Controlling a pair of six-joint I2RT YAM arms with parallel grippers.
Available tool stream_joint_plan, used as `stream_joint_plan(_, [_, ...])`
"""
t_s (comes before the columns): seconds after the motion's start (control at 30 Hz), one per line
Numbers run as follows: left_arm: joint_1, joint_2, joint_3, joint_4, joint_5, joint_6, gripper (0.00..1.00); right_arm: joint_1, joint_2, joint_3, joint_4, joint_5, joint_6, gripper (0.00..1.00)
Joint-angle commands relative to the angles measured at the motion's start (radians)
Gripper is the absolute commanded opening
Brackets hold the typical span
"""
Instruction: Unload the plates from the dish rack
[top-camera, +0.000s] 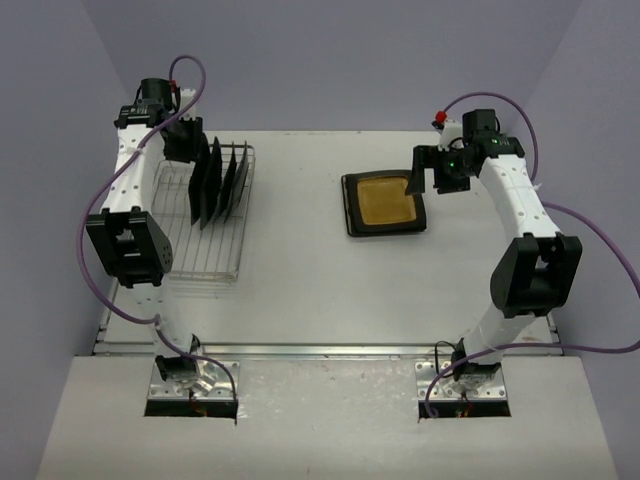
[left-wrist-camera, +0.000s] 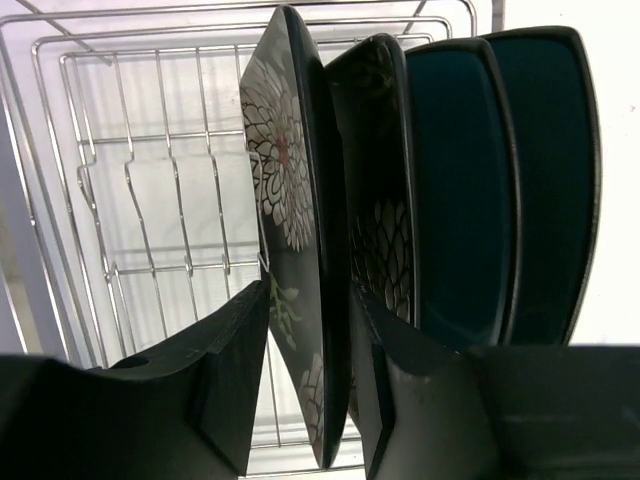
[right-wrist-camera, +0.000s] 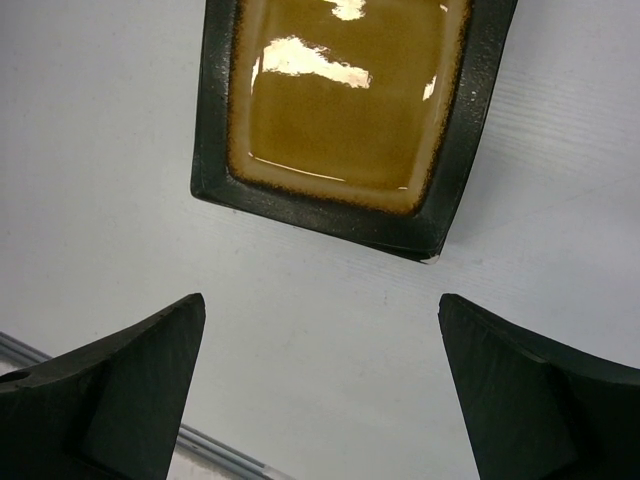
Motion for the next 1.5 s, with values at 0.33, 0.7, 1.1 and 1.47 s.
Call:
stream_joint_plan(0.33, [0.026, 0.109, 0.037, -0.016, 0.092, 0.004, 0.02, -0.001, -0.060, -0.012, 0.019, -0.049, -0.008, 0.99])
stream_joint_plan(0.7, [0.036, -0.021, 0.179, -0.067, 0.190, -0.019, 0.00, -0.001, -0.063, 0.015, -0.001, -0.127, 0.030, 0.99])
stream_joint_plan(1.1, [0.035, -0.262, 0.208, 0.066, 0.193, -0.011, 0.00, -0.001, -0.074, 0.038, -0.018, -0.177, 0.047, 0.99])
stream_joint_plan(1.47, [-0.253, -0.915, -0.574, 0.510, 0.285, 0.918, 0.00, -0.001, -0.114, 0.083, 0.002, -0.412, 0.103, 0.99])
